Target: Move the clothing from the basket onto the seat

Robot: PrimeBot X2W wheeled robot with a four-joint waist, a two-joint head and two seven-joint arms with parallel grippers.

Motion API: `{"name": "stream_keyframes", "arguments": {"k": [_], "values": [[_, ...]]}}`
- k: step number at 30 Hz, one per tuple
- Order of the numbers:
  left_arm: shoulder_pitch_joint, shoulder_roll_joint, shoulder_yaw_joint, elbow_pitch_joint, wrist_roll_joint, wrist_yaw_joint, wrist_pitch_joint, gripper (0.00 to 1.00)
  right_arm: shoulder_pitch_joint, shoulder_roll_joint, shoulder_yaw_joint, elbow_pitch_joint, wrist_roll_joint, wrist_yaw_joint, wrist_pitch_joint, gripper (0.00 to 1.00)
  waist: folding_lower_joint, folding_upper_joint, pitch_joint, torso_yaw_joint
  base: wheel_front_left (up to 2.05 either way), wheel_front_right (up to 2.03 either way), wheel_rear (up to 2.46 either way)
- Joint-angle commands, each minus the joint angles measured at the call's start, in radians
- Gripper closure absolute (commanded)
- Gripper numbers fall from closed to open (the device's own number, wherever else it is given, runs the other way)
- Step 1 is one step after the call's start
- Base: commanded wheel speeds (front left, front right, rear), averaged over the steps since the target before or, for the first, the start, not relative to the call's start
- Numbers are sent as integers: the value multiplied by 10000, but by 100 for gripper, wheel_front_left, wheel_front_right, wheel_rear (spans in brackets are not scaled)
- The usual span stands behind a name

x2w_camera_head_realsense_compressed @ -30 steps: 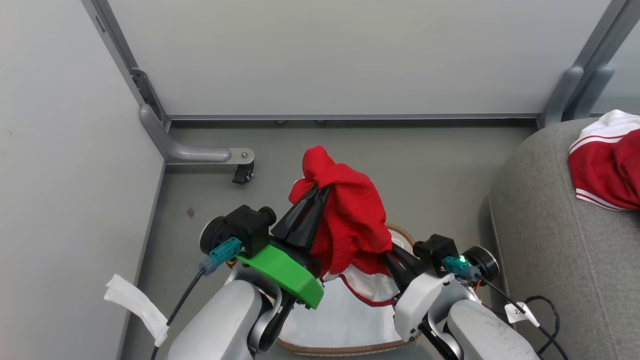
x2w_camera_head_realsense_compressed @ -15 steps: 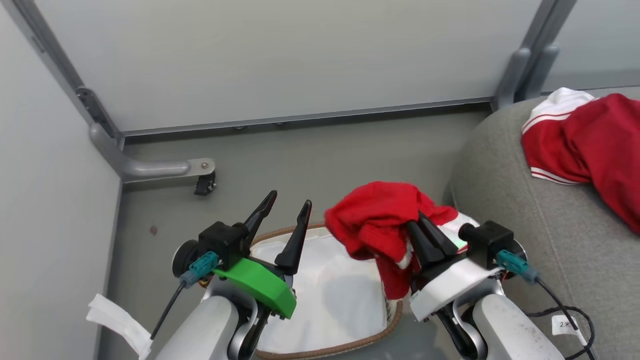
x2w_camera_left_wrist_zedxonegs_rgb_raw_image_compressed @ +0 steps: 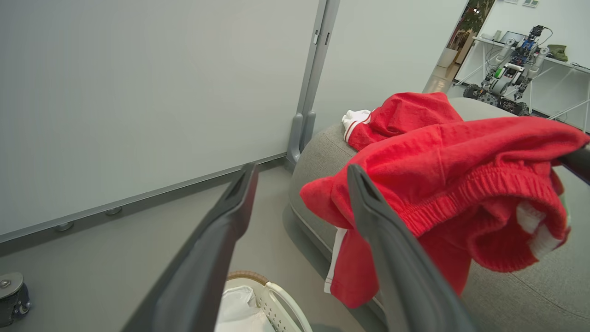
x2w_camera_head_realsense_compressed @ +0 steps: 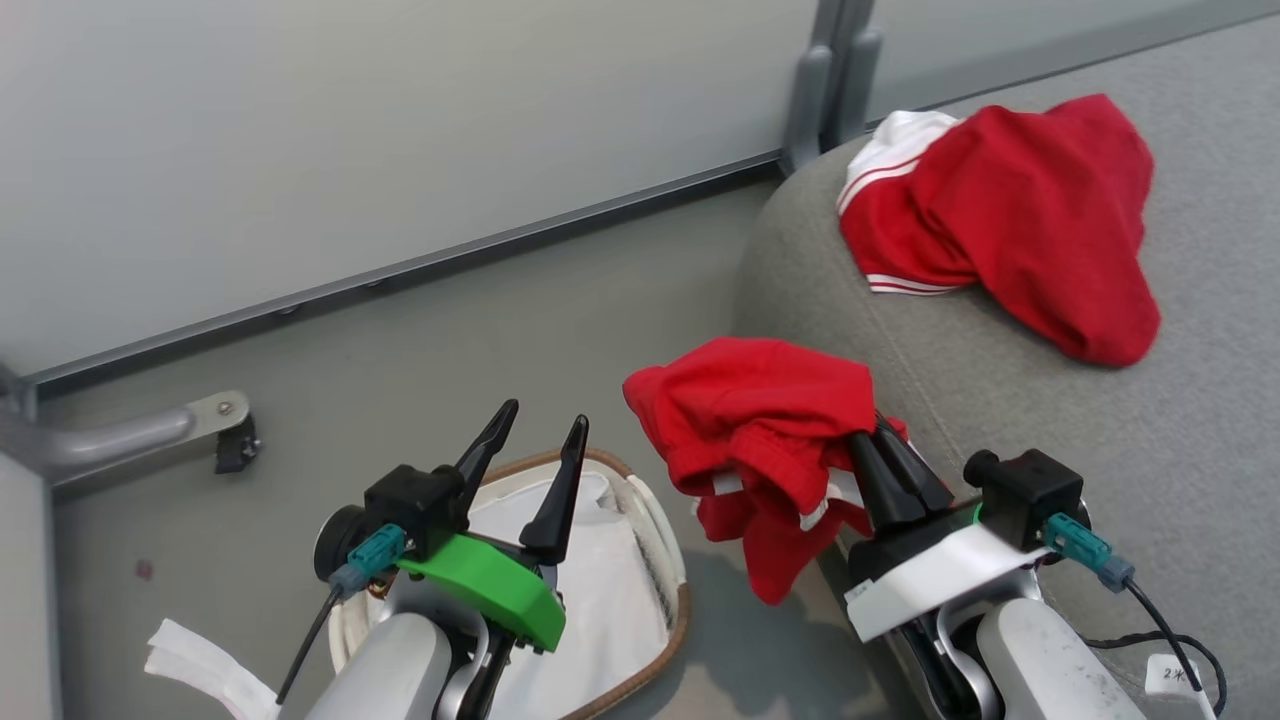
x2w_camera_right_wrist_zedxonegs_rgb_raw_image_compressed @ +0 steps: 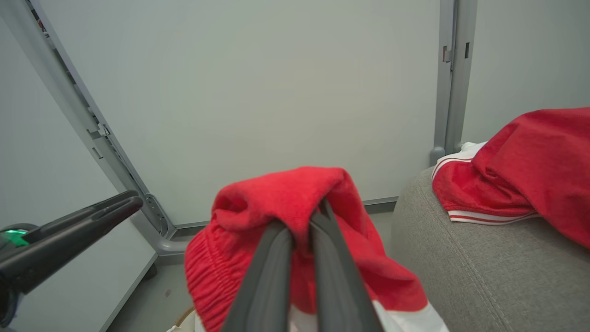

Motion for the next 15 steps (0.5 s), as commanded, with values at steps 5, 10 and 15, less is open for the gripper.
{"name": "stream_keyframes", "arguments": {"k": [5, 10, 15], "values": [[229, 88, 59, -43, 124, -31, 6, 0, 148, -29, -219, -381, -108, -11, -22, 100, 0, 0, 294, -2136, 0, 0, 0], [153, 217, -13, -162, 189, -31, 6, 0, 172, -26, -617, -784, -280, -11, -22, 100, 0, 0, 558, -2784, 0, 0, 0], [-78, 372, -90, -237, 202, -31, 8, 0, -442, -14, -1086, -1220, -1186, -11, -22, 100, 0, 0, 965, -3029, 0, 0, 0]]}}
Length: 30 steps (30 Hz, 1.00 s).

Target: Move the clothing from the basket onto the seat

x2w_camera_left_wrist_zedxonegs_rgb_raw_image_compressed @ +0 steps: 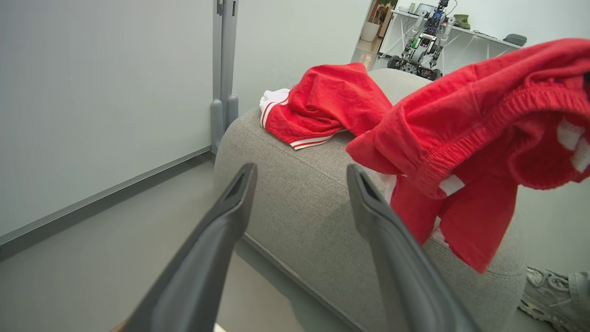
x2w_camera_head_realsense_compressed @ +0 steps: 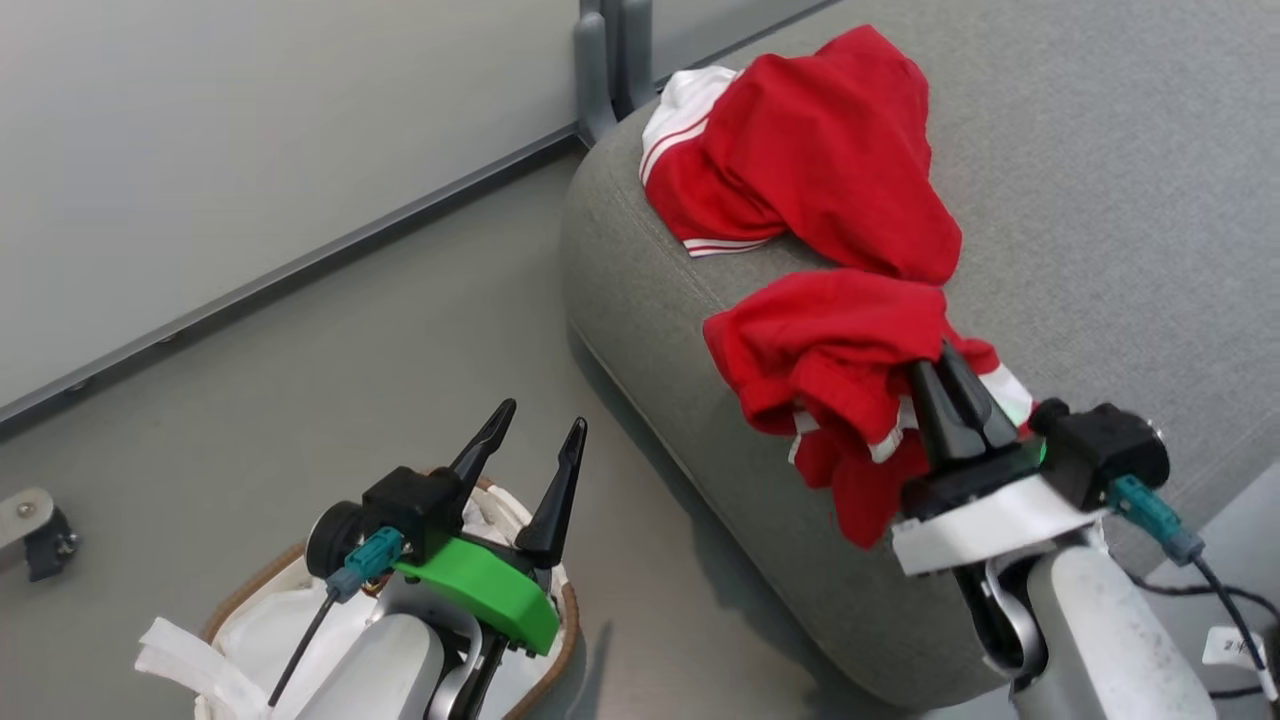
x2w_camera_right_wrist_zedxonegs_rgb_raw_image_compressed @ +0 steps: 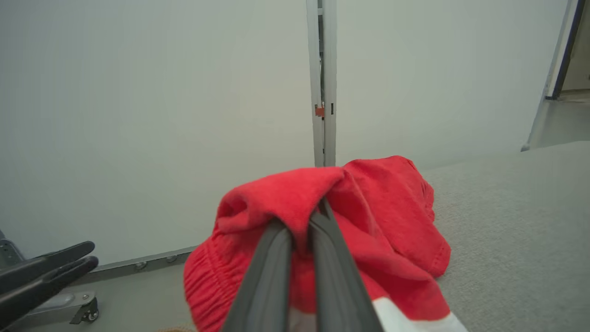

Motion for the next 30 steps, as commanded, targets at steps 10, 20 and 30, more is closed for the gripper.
{"name": "stream_keyframes", "arguments": {"k": [10, 20, 30], "values": [[-847, 917, -552, -874, 315, -31, 6, 0, -3550, -556, -1427, -4, -1706, -11, -21, 100, 0, -1, 1986, -66, 0, 0, 0], [-1768, 1581, -1145, -1620, 177, -31, 8, 0, -6705, -1710, -2804, 1629, -2776, -12, -21, 100, 0, -1, 3566, 849, 0, 0, 0], [-2615, 1717, -1835, -1913, -38, -31, 6, 0, -7626, -1599, -4754, 4001, -4363, -12, -22, 100, 0, -1, 4582, 1663, 0, 0, 0]]}}
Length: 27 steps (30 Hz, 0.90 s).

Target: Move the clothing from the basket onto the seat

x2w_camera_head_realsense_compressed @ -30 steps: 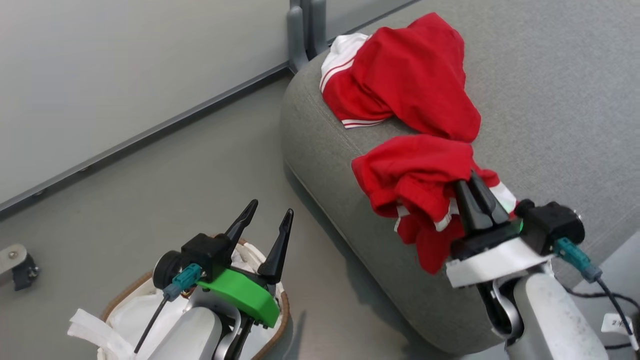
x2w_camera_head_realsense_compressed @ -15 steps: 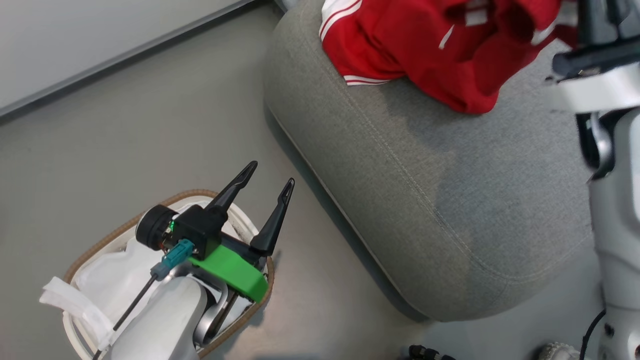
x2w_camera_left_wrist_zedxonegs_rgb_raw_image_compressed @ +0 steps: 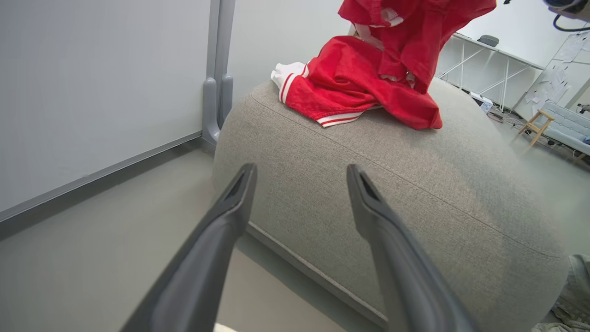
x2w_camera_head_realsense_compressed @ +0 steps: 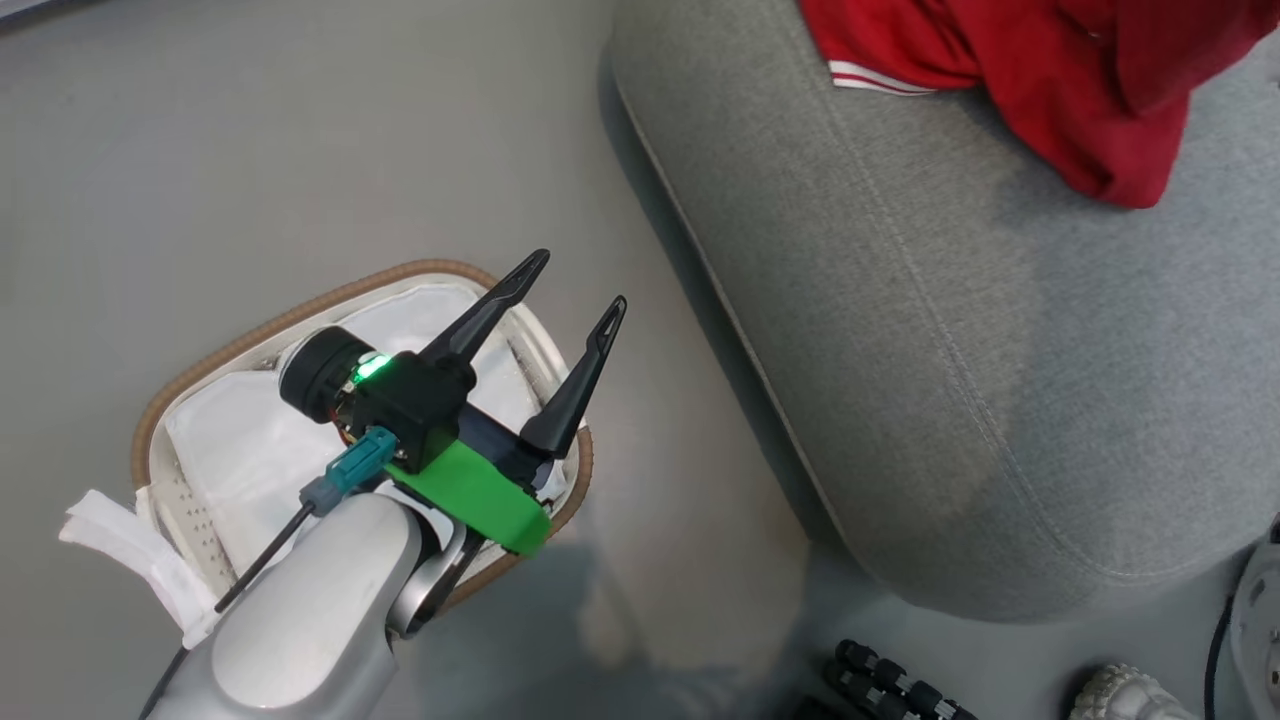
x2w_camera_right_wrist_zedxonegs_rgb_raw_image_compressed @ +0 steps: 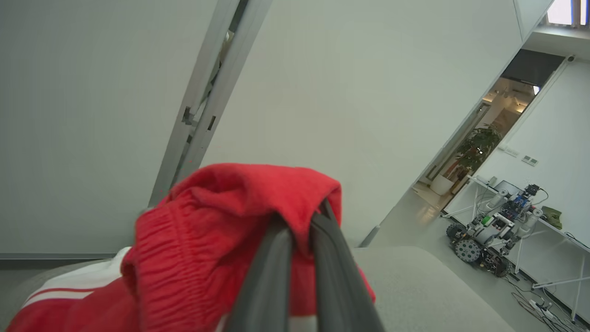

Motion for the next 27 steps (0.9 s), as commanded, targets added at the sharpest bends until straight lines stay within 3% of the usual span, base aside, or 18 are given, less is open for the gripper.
{"name": "stream_keyframes", "arguments": {"k": [1, 5, 7, 8, 16, 27], "values": [[-229, 53, -52, -24, -55, -31, 8, 0, 113, 81, -163, 224, -189, -14, -19, 100, -1, -1, 573, 594, 0, 0, 0], [-413, 148, -213, 121, -204, -31, 8, 0, 587, 497, -921, 1018, -672, -14, -19, 96, -1, -1, 614, 668, 0, 0, 0], [-456, 151, -277, 198, -273, -31, 8, 0, 812, 666, -1265, 1188, -716, -14, -20, 51, -1, -1, 541, 687, 0, 0, 0], [-475, 137, -291, 246, -301, -31, 8, 0, 973, 745, -1370, 1241, -681, -14, -20, 0, -1, -1, 482, 691, 0, 0, 0], [132, -207, 42, 628, -417, -31, 8, 0, 2770, 960, -1409, 465, 191, -13, -19, 0, -1, -1, -481, 692, 0, 0, 0], [1383, -866, 850, 1215, -250, -32, 8, 0, 5241, 1158, 155, -1399, 1720, -14, -19, 0, -1, -1, -2137, 1406, 0, 0, 0]]}}
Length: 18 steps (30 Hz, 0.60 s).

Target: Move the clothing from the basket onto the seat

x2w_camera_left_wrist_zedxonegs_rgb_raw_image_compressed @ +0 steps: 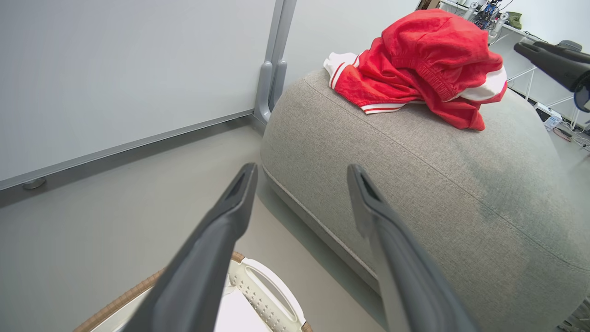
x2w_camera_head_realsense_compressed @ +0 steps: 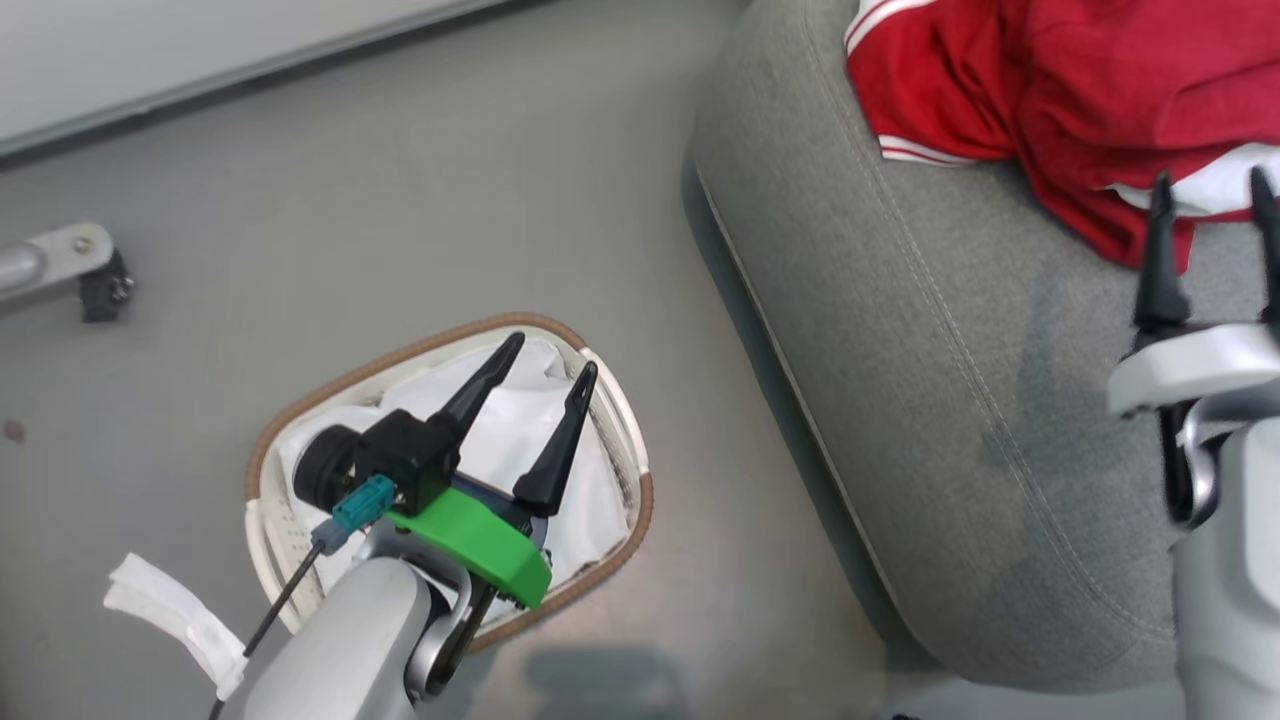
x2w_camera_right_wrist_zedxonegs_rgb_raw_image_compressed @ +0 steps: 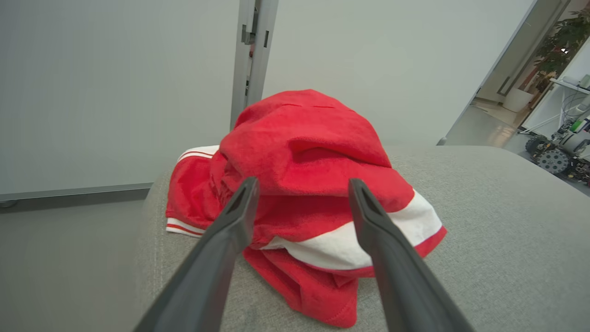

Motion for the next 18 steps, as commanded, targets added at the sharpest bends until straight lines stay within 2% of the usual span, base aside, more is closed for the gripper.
{"name": "stream_keyframes", "arguments": {"k": [1, 6, 18], "values": [[277, -83, 142, 103, 99, -32, 6, 0, 403, 40, 229, -121, 208, -11, -19, 0, -1, 0, -788, 519, 0, 0, 0], [929, -385, 940, 464, 332, -32, 5, 0, 1001, 217, 1327, -222, 992, -11, -19, 0, -1, 0, -1460, 999, 0, 0, 0], [2310, -963, 3226, 1232, 1238, -32, 6, 0, 1825, 461, 2872, 391, 1991, -11, -20, 0, -1, 0, -2676, 2344, 0, 0, 0]]}}
